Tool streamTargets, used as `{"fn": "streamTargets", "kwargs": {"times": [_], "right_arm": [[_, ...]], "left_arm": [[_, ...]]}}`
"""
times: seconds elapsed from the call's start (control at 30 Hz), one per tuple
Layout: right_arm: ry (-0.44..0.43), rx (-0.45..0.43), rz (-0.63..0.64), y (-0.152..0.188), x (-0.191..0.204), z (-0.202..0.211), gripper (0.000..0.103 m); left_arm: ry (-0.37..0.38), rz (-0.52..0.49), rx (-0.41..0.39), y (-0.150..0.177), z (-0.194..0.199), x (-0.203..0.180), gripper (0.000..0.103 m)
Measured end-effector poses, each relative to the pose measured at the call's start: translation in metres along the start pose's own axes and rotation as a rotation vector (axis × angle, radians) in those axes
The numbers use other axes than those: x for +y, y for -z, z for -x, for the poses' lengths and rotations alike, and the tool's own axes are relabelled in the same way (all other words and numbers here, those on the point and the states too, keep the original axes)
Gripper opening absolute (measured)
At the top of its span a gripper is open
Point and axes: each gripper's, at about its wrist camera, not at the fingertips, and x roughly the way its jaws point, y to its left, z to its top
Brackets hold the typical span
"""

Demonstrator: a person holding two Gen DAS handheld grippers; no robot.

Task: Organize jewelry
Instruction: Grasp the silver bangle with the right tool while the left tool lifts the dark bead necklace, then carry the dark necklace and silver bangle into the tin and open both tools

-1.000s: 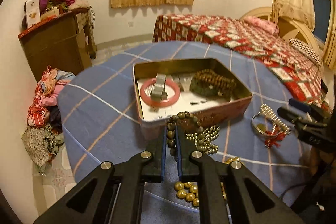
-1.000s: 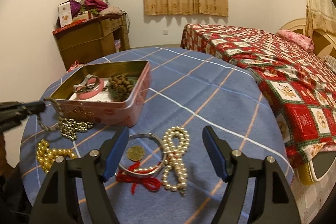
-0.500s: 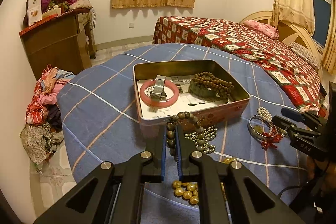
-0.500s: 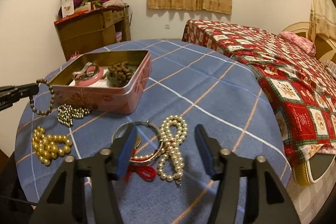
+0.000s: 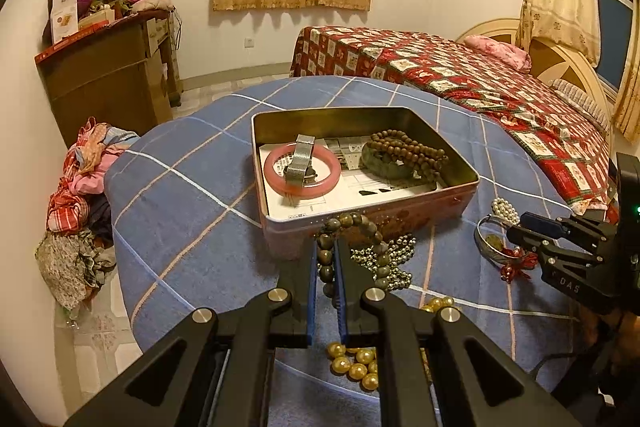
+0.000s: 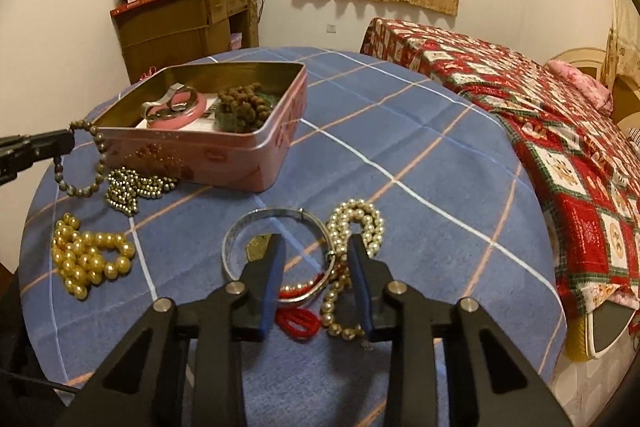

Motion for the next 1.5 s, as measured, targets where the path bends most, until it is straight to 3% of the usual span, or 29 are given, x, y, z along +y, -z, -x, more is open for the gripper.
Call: {"fn": "streamTargets", "kwargs": {"times": [0.1, 0.2, 0.4, 0.5, 0.93, 1.5], "right_arm": [[0.014, 0.013, 0.010, -0.004, 0.001, -0.004, 0.029], [0.014, 0.028, 0.029, -0.008, 0.006, -0.007, 0.016], [-0.005, 0.076, 0.043, -0.002, 0.005, -0.012, 0.014], [-0.025, 0.073, 0.020, -0.001, 0.001, -0.012, 0.008], [-0.025, -0.074, 0.074, -0.019, 0.024, 0.025, 0.008], [-0.035, -0.159, 0.107, -0.041, 0.031, 0.045, 0.008]], "left_arm": [[0.008, 0.008, 0.008, 0.002, -0.002, 0.000, 0.007], [0.011, 0.008, 0.005, 0.002, 0.000, 0.001, 0.007], [0.013, 0.017, -0.002, 0.001, 0.003, 0.004, 0.007], [0.013, 0.016, -0.007, 0.000, 0.004, 0.004, 0.007], [0.017, 0.017, -0.055, -0.011, 0.022, 0.006, 0.007], [0.010, -0.006, -0.091, -0.030, 0.030, 0.005, 0.007]]}}
